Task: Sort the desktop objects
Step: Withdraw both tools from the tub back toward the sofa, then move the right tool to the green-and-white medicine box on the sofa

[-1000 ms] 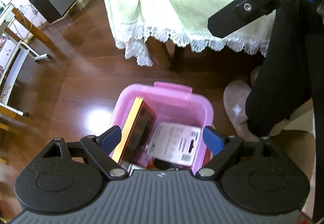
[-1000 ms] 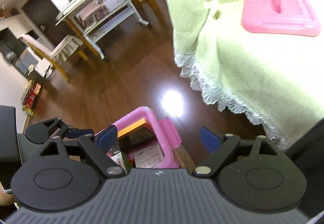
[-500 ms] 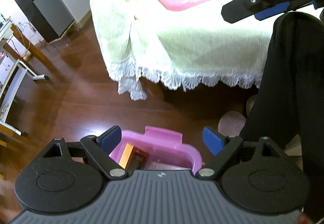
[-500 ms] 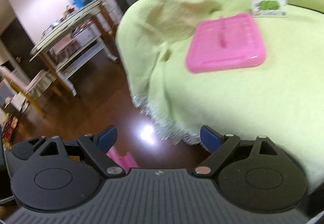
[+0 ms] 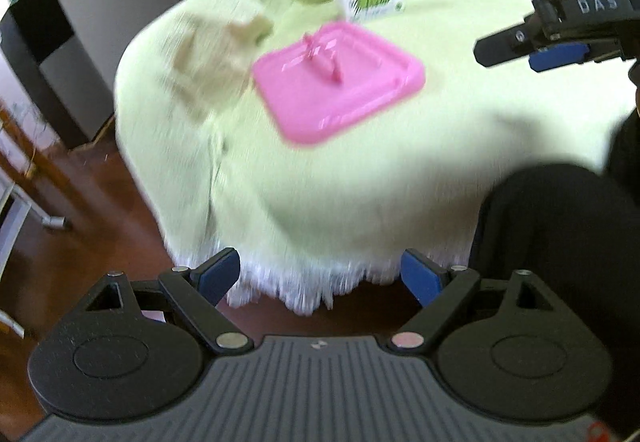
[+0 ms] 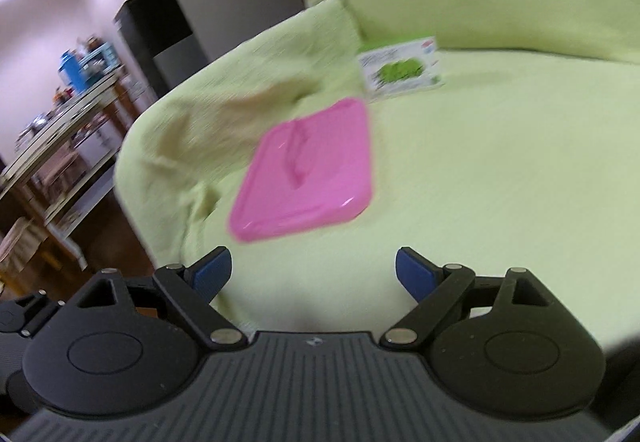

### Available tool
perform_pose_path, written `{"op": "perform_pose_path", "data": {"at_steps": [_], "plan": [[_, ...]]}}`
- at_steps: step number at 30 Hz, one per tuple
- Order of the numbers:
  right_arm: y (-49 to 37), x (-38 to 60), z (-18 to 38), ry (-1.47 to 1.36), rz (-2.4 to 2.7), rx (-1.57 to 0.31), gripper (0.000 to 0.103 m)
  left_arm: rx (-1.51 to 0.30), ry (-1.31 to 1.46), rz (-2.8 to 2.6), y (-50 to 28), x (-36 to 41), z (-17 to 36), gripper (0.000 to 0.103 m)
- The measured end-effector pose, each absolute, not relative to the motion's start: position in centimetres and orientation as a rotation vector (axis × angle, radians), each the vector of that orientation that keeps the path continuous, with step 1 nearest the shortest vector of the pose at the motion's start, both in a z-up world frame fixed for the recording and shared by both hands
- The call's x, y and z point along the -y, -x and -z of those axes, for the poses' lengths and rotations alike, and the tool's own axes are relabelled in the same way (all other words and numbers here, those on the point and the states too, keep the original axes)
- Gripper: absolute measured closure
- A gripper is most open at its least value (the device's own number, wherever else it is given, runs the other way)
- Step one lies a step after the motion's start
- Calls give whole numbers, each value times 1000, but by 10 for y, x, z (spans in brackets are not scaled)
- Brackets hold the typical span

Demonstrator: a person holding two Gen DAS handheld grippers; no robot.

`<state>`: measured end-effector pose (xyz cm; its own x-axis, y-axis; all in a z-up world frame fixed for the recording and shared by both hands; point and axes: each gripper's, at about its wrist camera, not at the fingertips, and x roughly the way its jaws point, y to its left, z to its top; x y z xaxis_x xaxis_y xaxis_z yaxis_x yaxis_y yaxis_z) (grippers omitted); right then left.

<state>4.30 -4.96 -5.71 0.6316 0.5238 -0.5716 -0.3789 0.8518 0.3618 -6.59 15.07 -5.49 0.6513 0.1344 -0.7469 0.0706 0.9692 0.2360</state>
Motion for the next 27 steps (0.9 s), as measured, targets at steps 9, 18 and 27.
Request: {"op": "perform_pose_path", "data": {"at_steps": [9, 18, 27], "plan": [[-81, 80, 44, -129, -455, -617, 14, -765, -351, 79, -2, -125, 34, 14], [-117, 95, 28, 143, -522, -526, 14, -712, -519, 180, -60, -109, 20, 14], [-156, 89, 11, 444, -616, -442, 14, -660, -746, 255, -125, -99, 10, 14]]}}
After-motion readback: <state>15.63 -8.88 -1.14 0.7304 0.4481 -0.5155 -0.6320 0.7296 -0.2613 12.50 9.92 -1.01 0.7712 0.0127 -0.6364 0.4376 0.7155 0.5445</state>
